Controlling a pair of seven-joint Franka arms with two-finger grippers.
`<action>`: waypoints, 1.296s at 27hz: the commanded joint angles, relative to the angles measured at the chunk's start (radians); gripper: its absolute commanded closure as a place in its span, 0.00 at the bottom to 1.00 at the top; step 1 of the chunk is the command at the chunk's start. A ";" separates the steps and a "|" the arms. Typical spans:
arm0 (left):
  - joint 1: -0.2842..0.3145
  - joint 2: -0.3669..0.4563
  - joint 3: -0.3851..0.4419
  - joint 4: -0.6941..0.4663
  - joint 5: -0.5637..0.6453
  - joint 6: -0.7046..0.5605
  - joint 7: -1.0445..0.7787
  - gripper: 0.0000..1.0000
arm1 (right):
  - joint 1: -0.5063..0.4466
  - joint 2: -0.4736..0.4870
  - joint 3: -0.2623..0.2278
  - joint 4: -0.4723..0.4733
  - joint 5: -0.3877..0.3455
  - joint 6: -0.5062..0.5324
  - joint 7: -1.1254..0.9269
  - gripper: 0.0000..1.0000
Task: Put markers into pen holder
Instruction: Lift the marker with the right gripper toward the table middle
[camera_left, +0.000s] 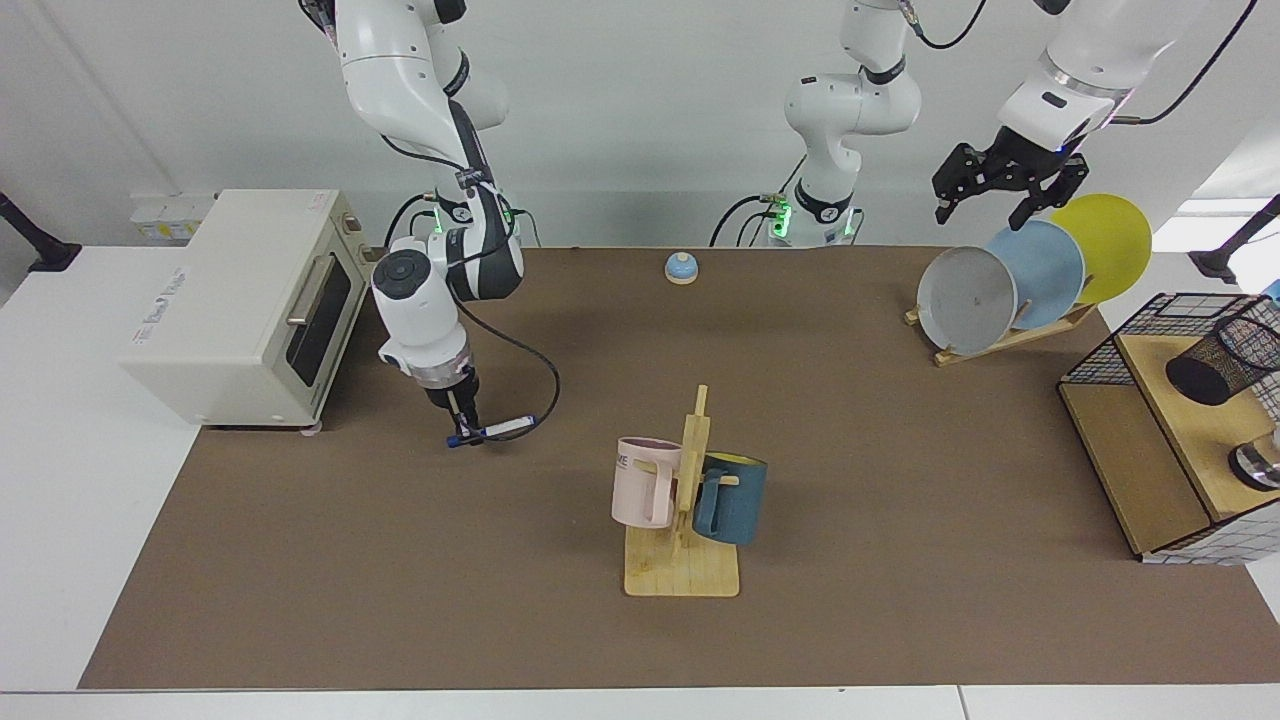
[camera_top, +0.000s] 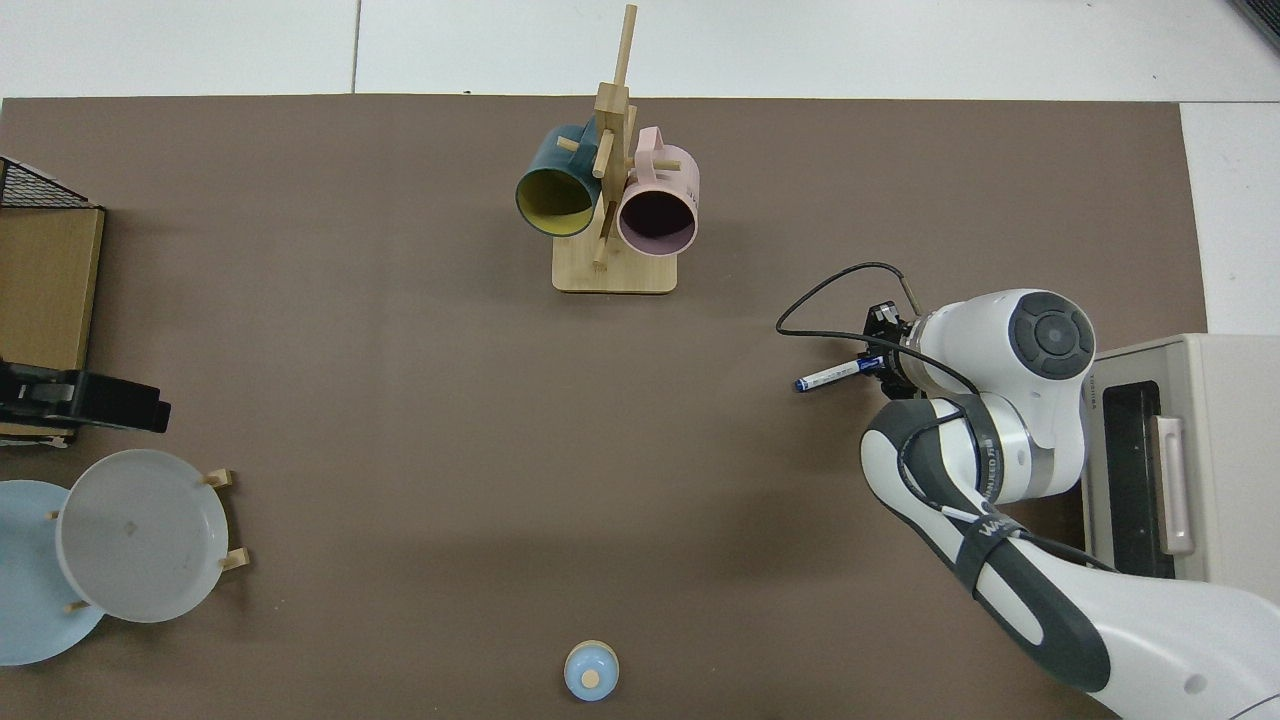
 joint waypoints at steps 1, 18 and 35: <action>0.007 -0.027 -0.007 -0.027 0.000 -0.005 -0.008 0.00 | -0.005 -0.007 0.008 -0.018 0.006 0.021 -0.021 1.00; 0.007 -0.025 -0.007 -0.027 0.000 0.003 -0.008 0.00 | 0.006 -0.164 0.011 0.175 0.008 -0.396 -0.016 1.00; 0.000 -0.027 -0.019 -0.016 0.000 -0.032 -0.007 0.00 | 0.112 -0.259 0.019 0.338 0.064 -0.689 0.025 1.00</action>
